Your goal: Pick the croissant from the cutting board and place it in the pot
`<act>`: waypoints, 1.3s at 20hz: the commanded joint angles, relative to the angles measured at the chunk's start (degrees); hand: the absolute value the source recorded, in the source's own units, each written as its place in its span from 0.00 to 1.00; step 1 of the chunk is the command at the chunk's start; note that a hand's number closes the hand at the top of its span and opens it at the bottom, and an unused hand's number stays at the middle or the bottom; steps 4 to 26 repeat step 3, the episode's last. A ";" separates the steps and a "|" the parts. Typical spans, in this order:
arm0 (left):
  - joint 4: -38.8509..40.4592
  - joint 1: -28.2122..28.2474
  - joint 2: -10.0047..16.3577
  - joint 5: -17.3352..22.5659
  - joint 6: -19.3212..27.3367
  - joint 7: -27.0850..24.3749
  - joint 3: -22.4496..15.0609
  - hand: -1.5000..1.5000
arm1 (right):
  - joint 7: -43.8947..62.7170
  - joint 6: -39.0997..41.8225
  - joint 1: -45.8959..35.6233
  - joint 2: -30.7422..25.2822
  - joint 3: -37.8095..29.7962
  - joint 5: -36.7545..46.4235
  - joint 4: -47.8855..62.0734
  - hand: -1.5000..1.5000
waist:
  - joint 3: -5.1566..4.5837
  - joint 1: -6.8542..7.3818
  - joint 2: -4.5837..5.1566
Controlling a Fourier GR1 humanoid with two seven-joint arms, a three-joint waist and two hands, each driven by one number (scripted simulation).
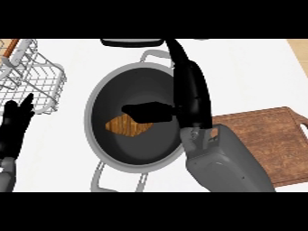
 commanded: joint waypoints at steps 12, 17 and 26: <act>0.37 1.78 -1.61 -1.21 1.17 -1.65 0.12 0.50 | -4.84 -3.18 10.01 -4.80 -6.53 -2.58 -10.39 0.00 | 0.01 -1.04 -0.20; 0.37 1.78 -1.61 -1.21 1.17 -1.65 0.12 0.50 | -4.84 -3.18 10.01 -4.80 -6.53 -2.58 -10.39 0.00 | 0.01 -1.04 -0.20; 0.37 1.78 -1.61 -1.21 1.17 -1.65 0.12 0.50 | -4.84 -3.18 10.01 -4.80 -6.53 -2.58 -10.39 0.00 | 0.01 -1.04 -0.20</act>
